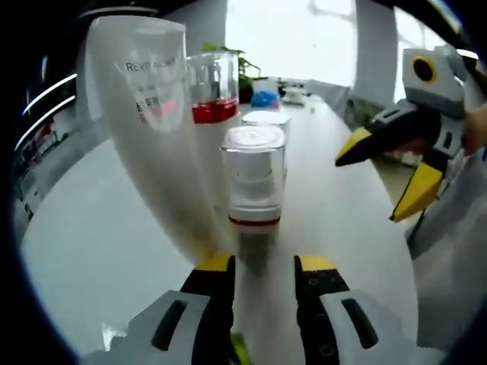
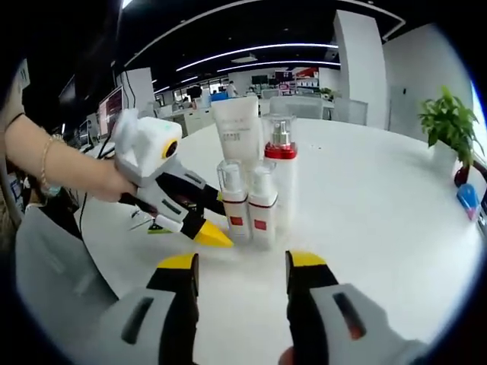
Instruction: Arrange the skincare products in the storage area until every visible bottle or jar stands upright without overlapping.
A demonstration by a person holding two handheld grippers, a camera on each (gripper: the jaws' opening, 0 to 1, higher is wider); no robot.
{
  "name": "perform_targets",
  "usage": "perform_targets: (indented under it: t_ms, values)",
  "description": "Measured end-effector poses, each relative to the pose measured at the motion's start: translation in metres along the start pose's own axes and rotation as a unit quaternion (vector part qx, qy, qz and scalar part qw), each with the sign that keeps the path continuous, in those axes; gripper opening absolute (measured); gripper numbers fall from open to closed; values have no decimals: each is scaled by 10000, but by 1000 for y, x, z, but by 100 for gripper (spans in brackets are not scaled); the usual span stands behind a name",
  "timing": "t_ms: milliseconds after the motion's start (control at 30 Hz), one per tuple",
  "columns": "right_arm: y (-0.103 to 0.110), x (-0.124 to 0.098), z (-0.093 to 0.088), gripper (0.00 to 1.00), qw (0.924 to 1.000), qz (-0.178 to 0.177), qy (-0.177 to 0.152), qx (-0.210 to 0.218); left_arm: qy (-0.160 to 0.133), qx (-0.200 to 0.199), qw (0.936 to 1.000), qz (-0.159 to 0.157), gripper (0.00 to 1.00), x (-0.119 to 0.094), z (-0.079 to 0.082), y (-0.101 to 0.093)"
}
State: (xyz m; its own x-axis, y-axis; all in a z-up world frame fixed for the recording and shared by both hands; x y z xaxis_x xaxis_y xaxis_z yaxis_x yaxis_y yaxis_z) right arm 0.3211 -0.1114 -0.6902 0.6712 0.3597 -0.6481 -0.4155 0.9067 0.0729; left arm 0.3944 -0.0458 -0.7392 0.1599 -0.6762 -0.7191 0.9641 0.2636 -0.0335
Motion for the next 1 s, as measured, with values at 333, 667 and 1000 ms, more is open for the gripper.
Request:
perform_targets:
  t_ms: [333, 667, 1000]
  values:
    - [12, -5, 8, 56, 10000, 54, -36, -46, -144, -819, 9960, 314, 43, -49, -15, -6]
    - [29, -12, 15, 65, 9997, 190, -54, -123, -354, -1834, 9791, 800, 66, -112, -53, -11]
    - [44, -19, 16, 76, 9995, 256, -37, -167, -590, -2497, 9585, 1240, 79, -169, -87, -22]
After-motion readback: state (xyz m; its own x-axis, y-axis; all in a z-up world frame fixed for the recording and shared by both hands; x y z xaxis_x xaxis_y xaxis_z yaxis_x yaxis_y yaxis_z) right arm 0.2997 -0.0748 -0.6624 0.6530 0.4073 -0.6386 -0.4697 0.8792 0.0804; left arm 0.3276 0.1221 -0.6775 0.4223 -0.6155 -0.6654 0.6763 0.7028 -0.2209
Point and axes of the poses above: the point that each gripper's makers call its tool centre point, and the gripper's own axes: x roughly forward along the fingers, y roughly to its left, z roughly out of its top, the point moved 2 cm from there along -x, roughly backward along the fingers, and after that the axes turned 10 degrees about y, right-handed, at the moved point
